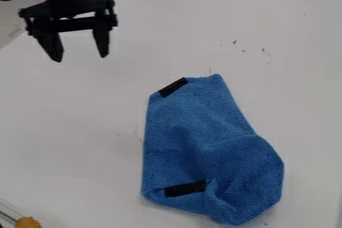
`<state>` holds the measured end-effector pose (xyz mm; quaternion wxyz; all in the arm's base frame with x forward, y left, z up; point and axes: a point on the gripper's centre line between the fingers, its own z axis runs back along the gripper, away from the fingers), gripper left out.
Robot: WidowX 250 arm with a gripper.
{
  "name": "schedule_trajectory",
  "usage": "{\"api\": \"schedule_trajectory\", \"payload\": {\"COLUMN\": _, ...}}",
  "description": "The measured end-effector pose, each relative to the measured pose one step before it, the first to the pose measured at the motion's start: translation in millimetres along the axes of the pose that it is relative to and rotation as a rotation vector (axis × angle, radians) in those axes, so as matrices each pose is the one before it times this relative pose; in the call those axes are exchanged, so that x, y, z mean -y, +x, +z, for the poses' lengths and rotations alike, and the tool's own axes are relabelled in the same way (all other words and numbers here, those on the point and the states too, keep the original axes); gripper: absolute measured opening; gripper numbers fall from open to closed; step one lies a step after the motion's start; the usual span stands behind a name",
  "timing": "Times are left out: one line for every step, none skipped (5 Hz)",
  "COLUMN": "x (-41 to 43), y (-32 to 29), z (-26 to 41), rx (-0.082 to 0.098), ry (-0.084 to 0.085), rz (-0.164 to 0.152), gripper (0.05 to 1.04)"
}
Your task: Moves the cloth to the right side of the table
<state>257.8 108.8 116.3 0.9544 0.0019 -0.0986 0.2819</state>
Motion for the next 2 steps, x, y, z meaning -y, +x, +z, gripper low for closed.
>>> {"api": "schedule_trajectory", "payload": {"x": -10.11, "y": 1.45, "z": 0.86, "rx": 0.0223, "ry": -0.0036, "rz": 0.0266, "gripper": 0.999}}
{"api": "schedule_trajectory", "payload": {"x": -3.19, "y": -1.34, "z": 3.40, "rx": -0.0012, "ry": 0.0125, "rz": 0.0103, "gripper": 0.999}}
